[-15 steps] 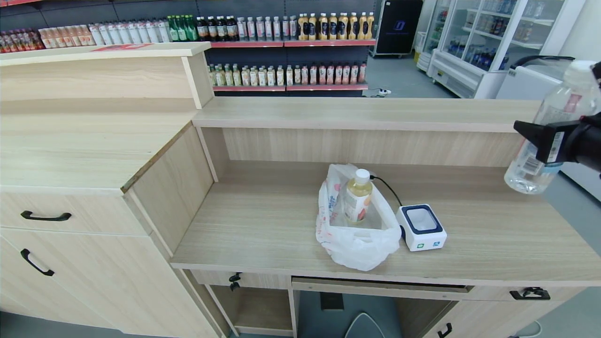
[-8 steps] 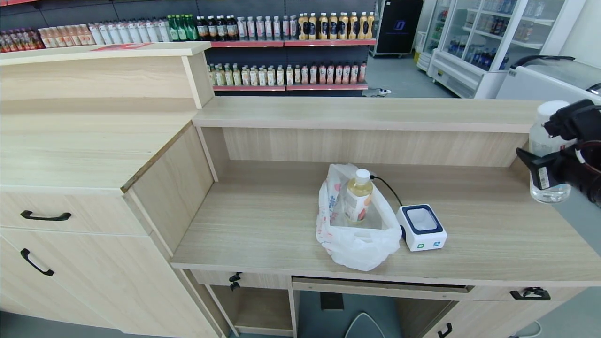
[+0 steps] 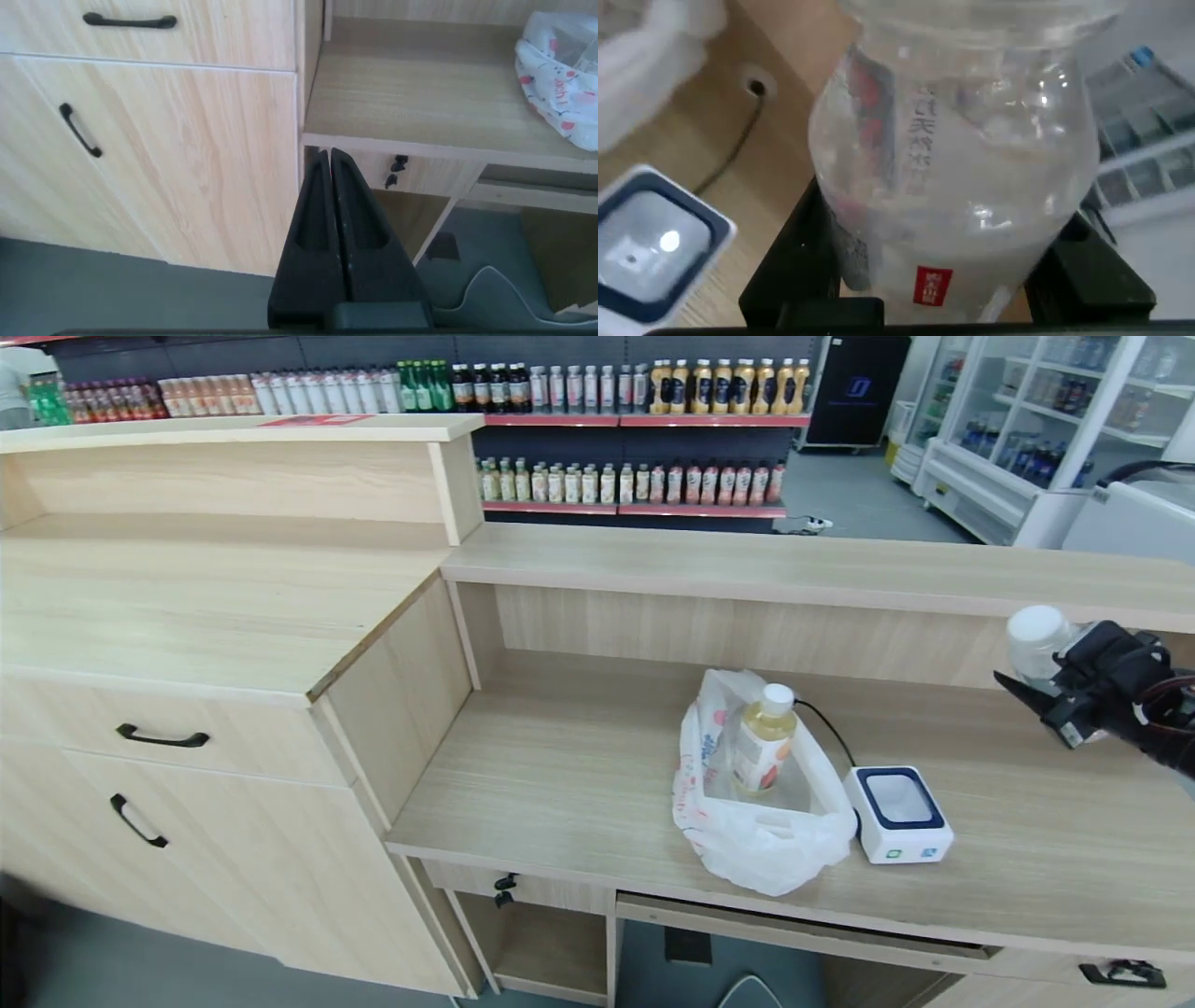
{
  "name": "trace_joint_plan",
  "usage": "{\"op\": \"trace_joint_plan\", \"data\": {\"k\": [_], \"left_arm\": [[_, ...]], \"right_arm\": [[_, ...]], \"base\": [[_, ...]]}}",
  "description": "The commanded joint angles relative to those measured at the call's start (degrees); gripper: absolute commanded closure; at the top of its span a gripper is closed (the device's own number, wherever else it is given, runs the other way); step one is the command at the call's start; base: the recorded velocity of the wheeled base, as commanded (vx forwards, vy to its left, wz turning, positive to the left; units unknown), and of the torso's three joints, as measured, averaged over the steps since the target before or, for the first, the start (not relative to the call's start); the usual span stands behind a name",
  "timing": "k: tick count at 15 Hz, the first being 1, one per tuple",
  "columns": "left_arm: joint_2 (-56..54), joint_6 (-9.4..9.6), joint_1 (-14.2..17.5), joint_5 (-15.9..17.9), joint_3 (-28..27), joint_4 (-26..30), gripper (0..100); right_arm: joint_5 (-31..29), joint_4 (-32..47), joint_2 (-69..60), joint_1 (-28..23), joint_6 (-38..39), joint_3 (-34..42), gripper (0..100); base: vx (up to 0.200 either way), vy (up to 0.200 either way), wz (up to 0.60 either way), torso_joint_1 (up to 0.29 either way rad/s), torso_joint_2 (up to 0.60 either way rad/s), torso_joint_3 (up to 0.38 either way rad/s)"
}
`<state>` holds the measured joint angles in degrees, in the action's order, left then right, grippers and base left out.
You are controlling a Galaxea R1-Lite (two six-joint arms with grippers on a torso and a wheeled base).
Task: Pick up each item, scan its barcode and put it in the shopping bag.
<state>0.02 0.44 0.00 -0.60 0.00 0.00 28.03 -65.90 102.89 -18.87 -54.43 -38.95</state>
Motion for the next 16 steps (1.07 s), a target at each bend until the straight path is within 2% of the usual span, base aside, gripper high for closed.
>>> {"op": "trace_joint_plan", "data": {"k": [1,2,4,7,12,16], "left_arm": [[-0.02,0.0,0.0,-0.02,0.0,0.0,100],[-0.02,0.0,0.0,-0.02,0.0,0.0,100],[-0.02,0.0,0.0,-0.02,0.0,0.0,100],[-0.02,0.0,0.0,-0.02,0.0,0.0,100],[-0.02,0.0,0.0,-0.02,0.0,0.0,100],[-0.02,0.0,0.0,-0.02,0.0,0.0,100]], "right_arm": [[3.35,-0.72,6.1,-0.64,-0.94,-1.57,100],[6.34,-0.81,8.21,-0.99,-1.91,-2.71,100],[7.48,-0.81,10.14,-2.13,-5.77,-2.89,100],[10.82,-0.98,11.81,-2.4,-7.53,-2.27,100],[13.37,-1.07,13.65,-1.87,-7.88,-2.18,100],[14.78,-5.2,16.2,-0.9,-7.97,-0.69,100]], "base": [[0.0,0.0,0.0,0.0,0.0,0.0],[0.0,0.0,0.0,0.0,0.0,0.0],[0.0,0.0,0.0,0.0,0.0,0.0],[0.0,0.0,0.0,0.0,0.0,0.0],[0.0,0.0,0.0,0.0,0.0,0.0],[0.0,0.0,0.0,0.0,0.0,0.0]]}}
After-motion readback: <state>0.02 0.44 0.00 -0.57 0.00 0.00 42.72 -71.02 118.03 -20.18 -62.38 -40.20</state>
